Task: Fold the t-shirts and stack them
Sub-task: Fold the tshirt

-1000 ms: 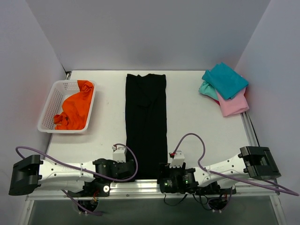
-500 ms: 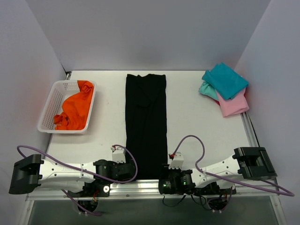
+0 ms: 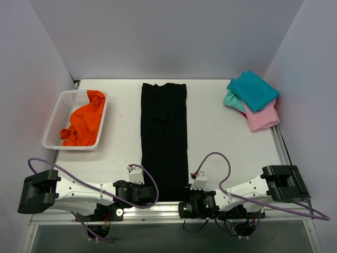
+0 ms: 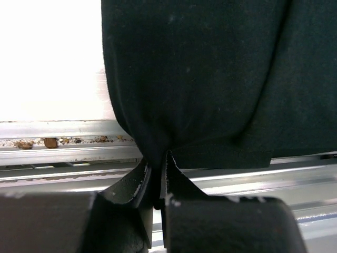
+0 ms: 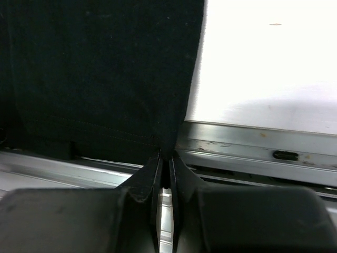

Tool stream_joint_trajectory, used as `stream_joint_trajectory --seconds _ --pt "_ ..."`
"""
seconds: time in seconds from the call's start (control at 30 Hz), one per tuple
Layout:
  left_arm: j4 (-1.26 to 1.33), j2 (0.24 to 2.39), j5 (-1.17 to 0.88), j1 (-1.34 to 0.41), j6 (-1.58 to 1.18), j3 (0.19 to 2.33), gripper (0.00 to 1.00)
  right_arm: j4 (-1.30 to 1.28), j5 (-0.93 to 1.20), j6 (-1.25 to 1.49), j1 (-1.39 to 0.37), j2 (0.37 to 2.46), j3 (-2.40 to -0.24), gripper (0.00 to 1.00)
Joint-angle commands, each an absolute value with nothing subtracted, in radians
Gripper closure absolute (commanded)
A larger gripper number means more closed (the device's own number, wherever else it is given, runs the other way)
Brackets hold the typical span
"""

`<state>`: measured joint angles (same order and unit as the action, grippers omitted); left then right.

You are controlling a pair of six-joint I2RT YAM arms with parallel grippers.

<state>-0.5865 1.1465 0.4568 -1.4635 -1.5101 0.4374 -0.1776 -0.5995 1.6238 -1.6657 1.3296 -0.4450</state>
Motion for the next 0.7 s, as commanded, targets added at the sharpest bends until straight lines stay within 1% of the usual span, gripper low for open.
stream_joint_trajectory --seconds 0.0,0.2,0.4,0.53,0.67 --pt "-0.57 1.195 0.526 -1.468 -1.566 0.446 0.98 -0.307 -0.663 1.666 -1.687 1.312 -0.472 1.0" --pt "-0.71 1.166 0.535 -1.529 -1.577 0.534 0.98 -0.537 -0.696 1.796 -1.77 1.324 -0.586 1.0" --pt "-0.817 1.062 0.561 -1.585 -1.577 0.62 0.98 -0.705 -0.75 1.874 -1.827 1.33 -0.715 1.0" --pt "-0.818 0.976 0.574 -1.586 -1.531 0.649 0.98 -0.793 -0.799 1.902 -1.839 1.328 -0.756 1.0" --pt "-0.853 0.939 0.609 -1.585 -1.497 0.707 0.98 -0.883 -0.856 1.937 -1.839 1.313 -0.802 1.0"
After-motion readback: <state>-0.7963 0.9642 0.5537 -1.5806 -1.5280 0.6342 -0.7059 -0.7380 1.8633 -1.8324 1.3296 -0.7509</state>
